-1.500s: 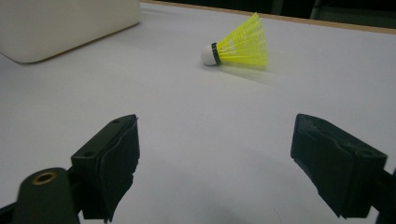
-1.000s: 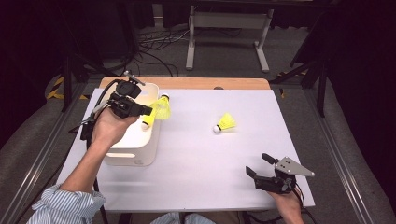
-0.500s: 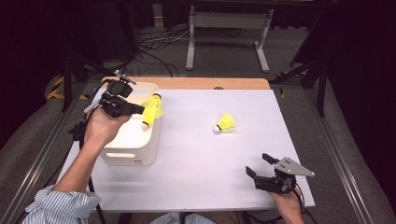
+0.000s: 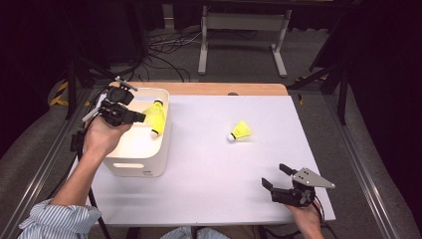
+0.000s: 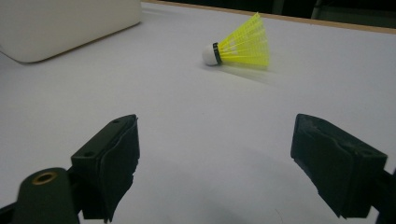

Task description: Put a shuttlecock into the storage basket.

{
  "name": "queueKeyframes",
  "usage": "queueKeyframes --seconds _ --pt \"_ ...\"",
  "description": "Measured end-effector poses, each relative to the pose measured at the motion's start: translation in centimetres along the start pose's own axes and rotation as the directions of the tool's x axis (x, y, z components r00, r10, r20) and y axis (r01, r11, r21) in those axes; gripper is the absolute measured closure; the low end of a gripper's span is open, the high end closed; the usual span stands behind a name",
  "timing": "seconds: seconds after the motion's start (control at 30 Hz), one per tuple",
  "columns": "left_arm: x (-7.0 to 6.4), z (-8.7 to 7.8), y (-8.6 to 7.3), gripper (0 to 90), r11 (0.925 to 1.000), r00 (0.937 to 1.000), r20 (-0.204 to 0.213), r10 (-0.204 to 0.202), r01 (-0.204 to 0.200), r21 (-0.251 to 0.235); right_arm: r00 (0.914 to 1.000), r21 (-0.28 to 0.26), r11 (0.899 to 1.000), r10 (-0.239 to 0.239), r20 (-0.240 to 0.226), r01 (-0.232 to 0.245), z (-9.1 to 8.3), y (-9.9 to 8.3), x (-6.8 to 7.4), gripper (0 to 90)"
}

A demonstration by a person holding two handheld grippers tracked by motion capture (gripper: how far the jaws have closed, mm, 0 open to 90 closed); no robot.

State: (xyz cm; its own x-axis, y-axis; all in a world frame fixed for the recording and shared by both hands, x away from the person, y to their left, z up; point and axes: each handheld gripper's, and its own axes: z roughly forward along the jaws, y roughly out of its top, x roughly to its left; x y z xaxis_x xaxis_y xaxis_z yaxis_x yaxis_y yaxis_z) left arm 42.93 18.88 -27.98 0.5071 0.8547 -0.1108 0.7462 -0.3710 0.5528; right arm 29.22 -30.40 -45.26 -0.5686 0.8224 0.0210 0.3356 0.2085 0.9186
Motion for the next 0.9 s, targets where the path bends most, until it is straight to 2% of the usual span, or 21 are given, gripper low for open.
queueKeyframes --seconds 0.07,0.33,0.53,0.9 --pt "0.3 0.0 -0.2 89.8 0.9999 0.9999 0.001 -0.015 0.015 0.002 1.0 -0.002 1.0 -0.001 0.001 0.001 0.0 0.0 0.0 16.0" --pt "1.5 0.8 -0.8 89.8 0.9988 0.9985 -0.037 -0.04 0.041 0.026 1.0 0.0 1.0 0.0 0.0 0.0 0.0 0.0 0.0 16.0" --pt "2.0 1.6 -1.1 89.8 0.9977 0.9975 -0.037 -0.059 0.06 0.029 1.0 0.001 1.0 0.001 -0.001 -0.001 0.0 0.0 0.0 16.0" --pt "2.5 2.9 -1.1 89.8 0.9957 0.9958 -0.063 -0.066 0.07 0.06 1.0 0.003 1.0 0.003 -0.004 -0.003 0.0 0.0 0.0 16.0"
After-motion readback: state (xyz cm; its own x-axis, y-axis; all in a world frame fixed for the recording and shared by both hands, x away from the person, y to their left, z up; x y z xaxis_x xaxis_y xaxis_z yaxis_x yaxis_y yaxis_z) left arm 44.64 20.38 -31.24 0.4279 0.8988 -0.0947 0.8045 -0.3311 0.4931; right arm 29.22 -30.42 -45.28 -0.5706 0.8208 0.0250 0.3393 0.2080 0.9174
